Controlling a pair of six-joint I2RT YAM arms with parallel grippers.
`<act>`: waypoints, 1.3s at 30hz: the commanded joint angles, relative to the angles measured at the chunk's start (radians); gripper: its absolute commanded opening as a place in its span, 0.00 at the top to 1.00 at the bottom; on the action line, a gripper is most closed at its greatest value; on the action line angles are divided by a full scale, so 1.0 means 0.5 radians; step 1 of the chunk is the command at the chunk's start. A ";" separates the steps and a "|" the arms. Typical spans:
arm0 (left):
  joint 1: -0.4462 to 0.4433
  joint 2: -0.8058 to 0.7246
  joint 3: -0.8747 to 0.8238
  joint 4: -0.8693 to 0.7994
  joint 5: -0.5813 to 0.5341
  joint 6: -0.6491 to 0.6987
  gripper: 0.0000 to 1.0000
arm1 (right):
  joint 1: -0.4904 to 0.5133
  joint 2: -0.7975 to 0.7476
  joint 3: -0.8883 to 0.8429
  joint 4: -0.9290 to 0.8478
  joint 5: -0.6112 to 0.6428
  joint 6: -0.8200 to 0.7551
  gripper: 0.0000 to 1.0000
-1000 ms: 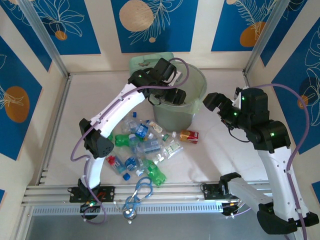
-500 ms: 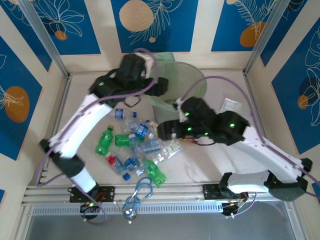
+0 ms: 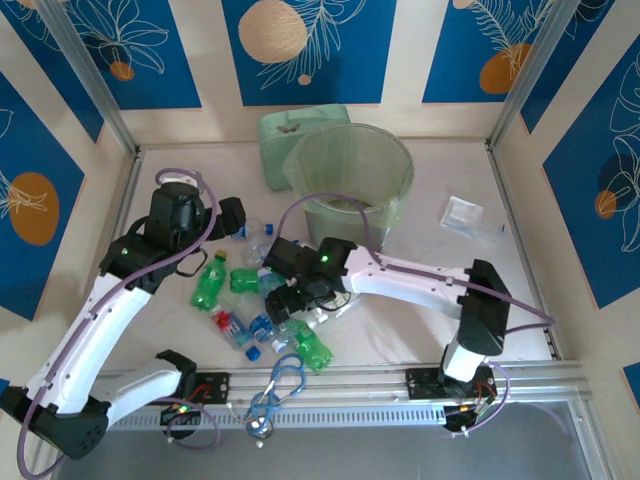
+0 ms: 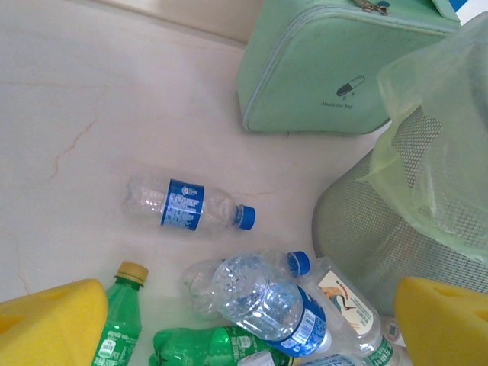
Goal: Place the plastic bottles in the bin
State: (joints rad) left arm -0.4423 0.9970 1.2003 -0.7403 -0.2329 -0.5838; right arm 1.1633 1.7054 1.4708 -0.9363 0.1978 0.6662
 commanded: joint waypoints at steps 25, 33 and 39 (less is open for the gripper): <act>0.231 0.051 -0.251 0.046 0.326 -0.158 0.16 | 0.038 0.523 0.301 0.059 -0.003 -0.093 0.24; 0.231 0.079 -0.250 0.073 0.355 -0.170 0.17 | 0.048 0.507 0.308 0.031 0.095 -0.070 0.38; 0.234 0.077 -0.256 0.098 0.398 -0.160 0.17 | 0.052 0.350 0.199 0.118 0.169 -0.050 0.44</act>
State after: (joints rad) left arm -0.3401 1.0363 1.0794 -0.7166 -0.0666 -0.6575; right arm 1.1828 1.9518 1.5925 -0.8845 0.2481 0.6323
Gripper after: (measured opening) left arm 0.830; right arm 0.562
